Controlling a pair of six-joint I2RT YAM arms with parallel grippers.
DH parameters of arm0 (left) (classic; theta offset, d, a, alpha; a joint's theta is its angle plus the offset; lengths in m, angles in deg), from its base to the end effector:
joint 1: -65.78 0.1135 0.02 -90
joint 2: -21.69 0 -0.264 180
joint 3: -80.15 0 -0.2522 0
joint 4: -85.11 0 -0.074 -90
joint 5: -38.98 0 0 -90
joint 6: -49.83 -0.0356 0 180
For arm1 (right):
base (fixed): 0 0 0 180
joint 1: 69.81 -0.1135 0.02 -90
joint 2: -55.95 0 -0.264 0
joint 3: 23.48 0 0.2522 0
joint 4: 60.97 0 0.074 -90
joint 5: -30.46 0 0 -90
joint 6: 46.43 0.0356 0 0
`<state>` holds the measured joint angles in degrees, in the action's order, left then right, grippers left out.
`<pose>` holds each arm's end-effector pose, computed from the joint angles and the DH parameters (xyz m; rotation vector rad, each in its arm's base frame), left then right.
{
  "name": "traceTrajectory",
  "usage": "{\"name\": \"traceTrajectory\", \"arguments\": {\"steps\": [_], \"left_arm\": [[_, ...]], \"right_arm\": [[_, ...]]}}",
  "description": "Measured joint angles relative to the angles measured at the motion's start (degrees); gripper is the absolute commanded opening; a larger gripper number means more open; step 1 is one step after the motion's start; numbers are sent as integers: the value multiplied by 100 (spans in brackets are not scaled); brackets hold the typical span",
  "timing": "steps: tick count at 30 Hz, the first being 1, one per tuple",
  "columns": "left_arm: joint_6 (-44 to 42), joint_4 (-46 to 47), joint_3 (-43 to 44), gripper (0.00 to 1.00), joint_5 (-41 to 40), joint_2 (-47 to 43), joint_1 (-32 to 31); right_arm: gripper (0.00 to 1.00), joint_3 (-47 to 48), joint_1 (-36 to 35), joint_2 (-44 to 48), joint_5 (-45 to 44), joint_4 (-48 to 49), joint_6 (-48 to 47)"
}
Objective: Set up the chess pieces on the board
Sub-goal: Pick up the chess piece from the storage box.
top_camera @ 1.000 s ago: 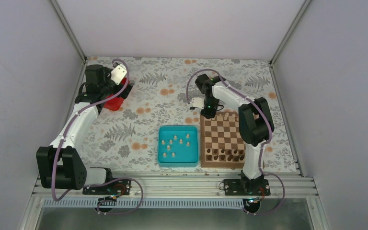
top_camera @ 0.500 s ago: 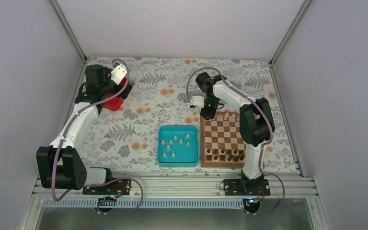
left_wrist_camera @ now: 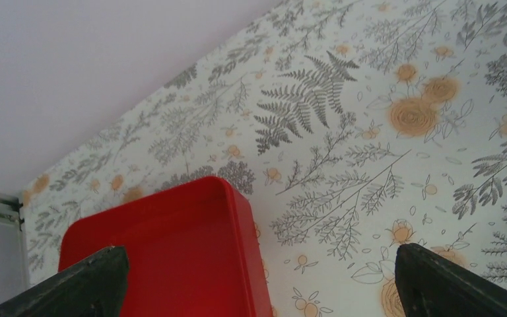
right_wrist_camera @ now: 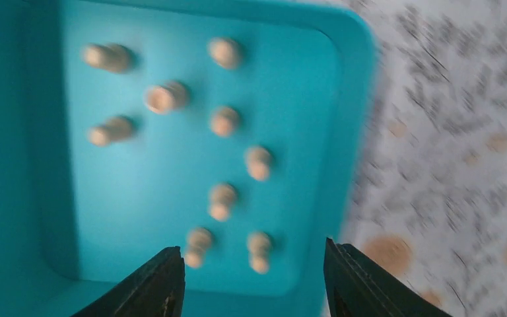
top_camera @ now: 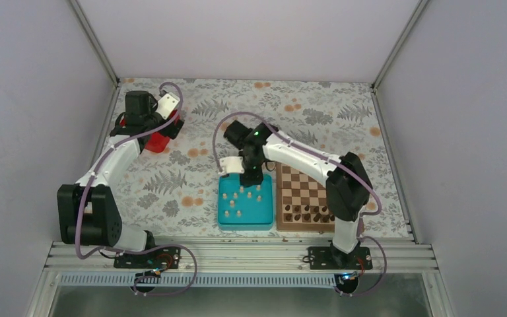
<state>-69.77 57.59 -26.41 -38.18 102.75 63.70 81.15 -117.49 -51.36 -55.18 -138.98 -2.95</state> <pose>0.3173 -0.0194 0.2783 0.7119 2.0465 0.0306 0.2459 0.2741 0.2457 -2.1876 2.0202 0.1158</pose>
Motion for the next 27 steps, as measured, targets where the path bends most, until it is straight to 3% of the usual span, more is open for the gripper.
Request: {"name": "traceTrajectory", "arguments": {"steps": [7, 27], "left_arm": [[-4, 4, -2, 100, -81, 282, 0], [4, 164, -94, 100, -72, 275, 0]], "right_arm": [[54, -85, -649, -166, 221, 166, -33], [51, -72, -1126, -839, 205, 387, -101]]}}
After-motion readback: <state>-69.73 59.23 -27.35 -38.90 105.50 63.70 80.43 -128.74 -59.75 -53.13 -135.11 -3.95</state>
